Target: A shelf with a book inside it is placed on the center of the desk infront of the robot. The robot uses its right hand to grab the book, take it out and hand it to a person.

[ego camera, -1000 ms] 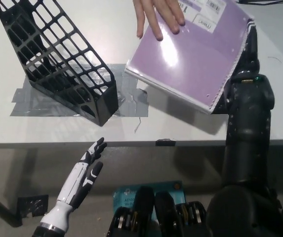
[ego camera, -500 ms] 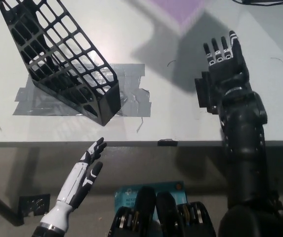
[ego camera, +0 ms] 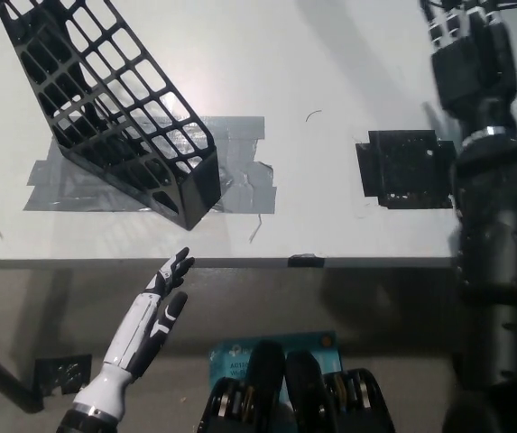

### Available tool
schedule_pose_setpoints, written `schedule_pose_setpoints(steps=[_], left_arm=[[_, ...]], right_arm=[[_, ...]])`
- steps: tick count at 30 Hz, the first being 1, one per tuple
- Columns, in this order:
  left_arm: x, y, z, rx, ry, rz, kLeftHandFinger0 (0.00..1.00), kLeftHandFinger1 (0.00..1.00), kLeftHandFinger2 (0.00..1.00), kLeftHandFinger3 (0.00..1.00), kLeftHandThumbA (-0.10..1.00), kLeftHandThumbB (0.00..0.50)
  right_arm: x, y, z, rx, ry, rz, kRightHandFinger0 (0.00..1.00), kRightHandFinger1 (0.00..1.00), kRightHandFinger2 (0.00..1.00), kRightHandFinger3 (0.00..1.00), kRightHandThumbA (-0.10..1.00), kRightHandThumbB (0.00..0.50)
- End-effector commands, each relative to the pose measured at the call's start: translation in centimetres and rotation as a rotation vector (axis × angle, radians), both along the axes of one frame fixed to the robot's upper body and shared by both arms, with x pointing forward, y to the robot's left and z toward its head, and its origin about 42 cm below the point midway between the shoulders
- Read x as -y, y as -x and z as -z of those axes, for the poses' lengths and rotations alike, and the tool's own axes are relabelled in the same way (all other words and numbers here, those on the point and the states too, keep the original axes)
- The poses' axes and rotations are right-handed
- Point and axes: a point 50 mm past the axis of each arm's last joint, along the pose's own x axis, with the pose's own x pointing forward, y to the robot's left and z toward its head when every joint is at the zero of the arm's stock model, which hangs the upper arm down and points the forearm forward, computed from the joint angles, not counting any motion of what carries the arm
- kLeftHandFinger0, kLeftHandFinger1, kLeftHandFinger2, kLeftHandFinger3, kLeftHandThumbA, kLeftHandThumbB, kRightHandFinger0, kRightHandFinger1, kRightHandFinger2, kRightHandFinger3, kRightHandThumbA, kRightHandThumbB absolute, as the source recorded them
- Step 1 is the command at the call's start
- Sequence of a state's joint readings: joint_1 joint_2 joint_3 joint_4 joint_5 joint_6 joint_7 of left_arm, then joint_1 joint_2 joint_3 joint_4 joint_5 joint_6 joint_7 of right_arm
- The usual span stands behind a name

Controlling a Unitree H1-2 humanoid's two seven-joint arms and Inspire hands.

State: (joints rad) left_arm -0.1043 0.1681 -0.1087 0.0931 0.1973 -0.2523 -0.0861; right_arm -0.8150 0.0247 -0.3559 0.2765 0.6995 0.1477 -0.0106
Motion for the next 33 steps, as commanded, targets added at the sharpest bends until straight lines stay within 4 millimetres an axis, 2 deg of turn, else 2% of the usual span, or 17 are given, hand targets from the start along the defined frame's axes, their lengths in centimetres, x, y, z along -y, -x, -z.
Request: schedule_pose_setpoints(steps=[1, 2, 4, 6, 7, 8, 10, 11, 13, 14, 15, 18, 20, 24, 28, 29, 33], left_arm=[[0.0, -0.9, -2.0, 0.052, 0.005, 0.009, 1.00, 1.00, 1.00, 1.00, 1.00, 0.291], [0.0, -1.0, -2.0, 0.053, 0.005, 0.009, 1.00, 1.00, 1.00, 1.00, 1.00, 0.291], [-0.1, -1.1, -2.1, 0.055, 0.003, 0.012, 1.00, 1.00, 1.00, 1.00, 1.00, 0.282], [-0.1, -1.1, -2.2, 0.056, 0.003, 0.012, 1.00, 1.00, 1.00, 1.00, 1.00, 0.282], [-0.1, -1.2, -2.3, 0.058, 0.002, 0.012, 1.00, 1.00, 1.00, 1.00, 1.00, 0.281], [-0.1, -1.2, -2.3, 0.058, 0.003, 0.011, 1.00, 1.00, 1.00, 1.00, 1.00, 0.282], [-0.1, -1.2, -2.3, 0.057, 0.002, 0.009, 1.00, 1.00, 1.00, 1.00, 1.00, 0.280], [-0.1, -1.2, -2.3, 0.056, 0.001, 0.009, 1.00, 1.00, 1.00, 1.00, 1.00, 0.279], [-0.1, -1.2, -2.2, 0.057, 0.000, 0.009, 1.00, 1.00, 1.00, 1.00, 1.00, 0.277], [-0.1, -1.2, -2.2, 0.056, -0.001, 0.009, 1.00, 1.00, 1.00, 1.00, 1.00, 0.277], [-0.1, -1.2, -2.2, 0.055, -0.001, 0.008, 1.00, 1.00, 1.00, 1.00, 1.00, 0.284], [-0.1, -0.7, -1.9, 0.043, 0.000, 0.009, 1.00, 1.00, 1.00, 1.00, 1.00, 0.295], [0.0, -0.5, -1.6, 0.041, 0.003, 0.010, 1.00, 1.00, 1.00, 1.00, 1.00, 0.299], [0.1, 0.5, -0.6, 0.022, 0.015, 0.001, 1.00, 1.00, 1.00, 1.00, 1.00, 0.291], [0.3, 1.2, 0.2, 0.012, 0.026, 0.004, 1.00, 1.00, 1.00, 1.00, 1.00, 0.289], [0.3, 1.5, 0.5, 0.003, 0.031, 0.001, 1.00, 1.00, 1.00, 1.00, 1.00, 0.290], [0.1, 2.0, 1.0, -0.006, 0.038, -0.005, 1.00, 1.00, 1.00, 1.00, 1.00, 0.273]], right_arm=[[0.4, 6.8, -5.0, 0.282, 0.385, 0.066, 1.00, 1.00, 1.00, 1.00, 0.93, 0.441], [0.4, 9.4, -4.7, 0.325, 0.487, 0.079, 1.00, 1.00, 1.00, 1.00, 0.95, 0.435], [0.2, 11.6, -3.7, 0.340, 0.548, 0.082, 1.00, 1.00, 1.00, 1.00, 0.92, 0.406], [0.2, 13.1, -2.5, 0.337, 0.588, 0.075, 1.00, 1.00, 1.00, 1.00, 0.89, 0.405], [0.2, 14.6, -0.3, 0.304, 0.623, 0.052, 1.00, 1.00, 1.00, 1.00, 0.81, 0.407], [0.3, 15.4, 1.1, 0.284, 0.646, 0.040, 1.00, 1.00, 1.00, 1.00, 0.80, 0.396], [0.4, 17.0, 4.3, 0.235, 0.689, 0.019, 1.00, 1.00, 1.00, 1.00, 0.78, 0.424], [0.4, 17.2, 4.7, 0.224, 0.696, 0.018, 1.00, 1.00, 1.00, 1.00, 0.78, 0.428], [0.6, 18.3, 7.4, 0.168, 0.710, 0.003, 1.00, 1.00, 1.00, 1.00, 0.80, 0.422], [0.6, 18.4, 7.6, 0.164, 0.712, 0.001, 1.00, 1.00, 1.00, 1.00, 0.80, 0.422], [0.6, 18.8, 8.5, 0.138, 0.729, 0.003, 1.00, 1.00, 1.00, 1.00, 0.85, 0.438], [0.4, 20.7, 11.7, 0.057, 0.759, -0.013, 1.00, 1.00, 1.00, 1.00, 0.88, 0.432], [0.5, 21.5, 13.2, 0.037, 0.771, -0.015, 1.00, 1.00, 1.00, 1.00, 0.89, 0.402], [0.5, 22.9, 16.1, -0.024, 0.816, -0.039, 1.00, 1.00, 1.00, 1.00, 0.93, 0.375], [0.9, 23.1, 17.7, -0.059, 0.849, -0.052, 1.00, 1.00, 1.00, 1.00, 0.90, 0.352], [0.9, 23.2, 18.4, -0.070, 0.867, -0.062, 1.00, 1.00, 1.00, 1.00, 0.90, 0.367], [0.6, 23.1, 18.8, -0.082, 0.899, -0.087, 1.00, 1.00, 1.00, 1.00, 0.89, 0.373]])
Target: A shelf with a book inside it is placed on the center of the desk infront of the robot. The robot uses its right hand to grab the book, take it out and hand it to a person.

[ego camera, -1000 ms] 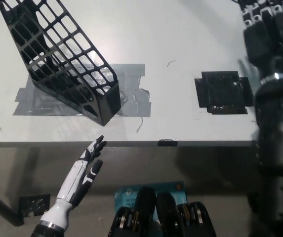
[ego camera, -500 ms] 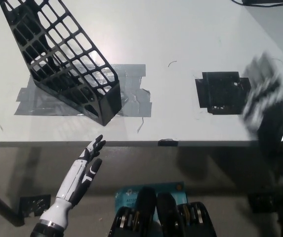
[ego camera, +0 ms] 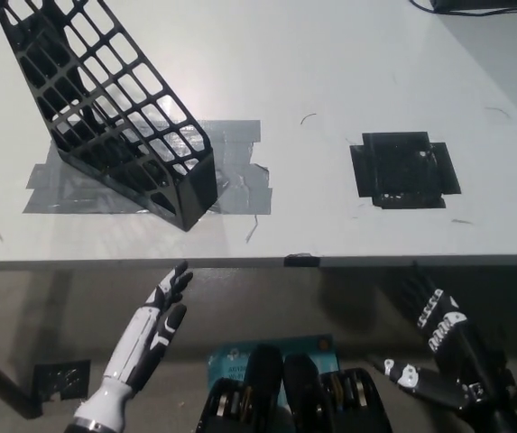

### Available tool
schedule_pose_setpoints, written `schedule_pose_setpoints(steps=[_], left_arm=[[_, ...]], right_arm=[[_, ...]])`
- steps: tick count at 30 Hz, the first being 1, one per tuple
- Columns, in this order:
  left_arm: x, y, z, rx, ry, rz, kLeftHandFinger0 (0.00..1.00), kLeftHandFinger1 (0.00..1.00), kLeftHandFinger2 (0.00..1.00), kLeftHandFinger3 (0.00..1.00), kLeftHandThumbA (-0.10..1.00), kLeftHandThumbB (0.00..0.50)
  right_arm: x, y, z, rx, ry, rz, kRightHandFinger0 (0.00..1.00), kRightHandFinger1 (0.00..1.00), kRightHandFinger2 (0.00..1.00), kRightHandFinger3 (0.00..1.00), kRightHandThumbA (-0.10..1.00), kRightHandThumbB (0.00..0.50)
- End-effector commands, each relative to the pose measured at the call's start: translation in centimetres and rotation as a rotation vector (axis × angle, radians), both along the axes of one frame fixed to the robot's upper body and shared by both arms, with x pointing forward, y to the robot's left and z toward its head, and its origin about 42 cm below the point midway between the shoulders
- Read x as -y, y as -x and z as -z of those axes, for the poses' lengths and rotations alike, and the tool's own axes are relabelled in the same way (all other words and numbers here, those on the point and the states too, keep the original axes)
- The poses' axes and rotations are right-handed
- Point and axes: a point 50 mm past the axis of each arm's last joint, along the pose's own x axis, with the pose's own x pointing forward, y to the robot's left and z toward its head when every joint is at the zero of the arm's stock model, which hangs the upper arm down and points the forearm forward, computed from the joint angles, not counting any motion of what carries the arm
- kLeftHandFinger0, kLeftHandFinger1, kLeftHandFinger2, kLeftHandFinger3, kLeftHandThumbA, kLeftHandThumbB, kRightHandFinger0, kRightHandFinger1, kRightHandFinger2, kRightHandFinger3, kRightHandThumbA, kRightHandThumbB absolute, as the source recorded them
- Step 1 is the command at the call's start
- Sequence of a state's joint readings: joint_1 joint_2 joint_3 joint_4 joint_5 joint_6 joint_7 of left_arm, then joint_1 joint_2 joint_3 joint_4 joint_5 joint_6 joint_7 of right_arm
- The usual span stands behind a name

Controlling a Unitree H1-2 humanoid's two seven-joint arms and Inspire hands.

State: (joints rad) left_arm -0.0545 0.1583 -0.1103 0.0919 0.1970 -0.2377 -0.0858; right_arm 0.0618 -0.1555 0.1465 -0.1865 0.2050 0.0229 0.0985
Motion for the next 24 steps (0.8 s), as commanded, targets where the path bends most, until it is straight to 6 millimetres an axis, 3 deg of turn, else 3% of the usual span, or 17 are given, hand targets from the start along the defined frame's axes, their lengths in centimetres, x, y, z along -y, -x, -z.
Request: schedule_pose_setpoints(steps=[1, 11, 16, 24], left_arm=[[0.2, 0.5, -0.4, 0.053, 0.031, 0.009, 1.00, 1.00, 1.00, 1.00, 1.00, 0.274], [0.0, 2.5, 1.3, -0.001, 0.033, -0.004, 1.00, 1.00, 1.00, 1.00, 1.00, 0.319], [-0.3, 3.6, 2.0, -0.020, 0.031, -0.005, 1.00, 1.00, 1.00, 1.00, 1.00, 0.281], [-0.5, 3.9, 2.4, -0.024, 0.030, -0.020, 1.00, 1.00, 1.00, 1.00, 1.00, 0.274]], right_arm=[[-0.3, 0.0, -0.4, 0.085, 0.080, -0.057, 1.00, 1.00, 1.00, 1.00, 0.89, 0.372], [-0.2, 1.2, 1.2, 0.033, 0.110, -0.074, 1.00, 1.00, 1.00, 1.00, 0.92, 0.368], [-0.4, 2.0, 1.9, 0.006, 0.140, -0.081, 1.00, 1.00, 1.00, 1.00, 0.94, 0.380], [-0.7, 1.8, 2.2, -0.016, 0.128, -0.104, 1.00, 1.00, 1.00, 1.00, 0.91, 0.335]])
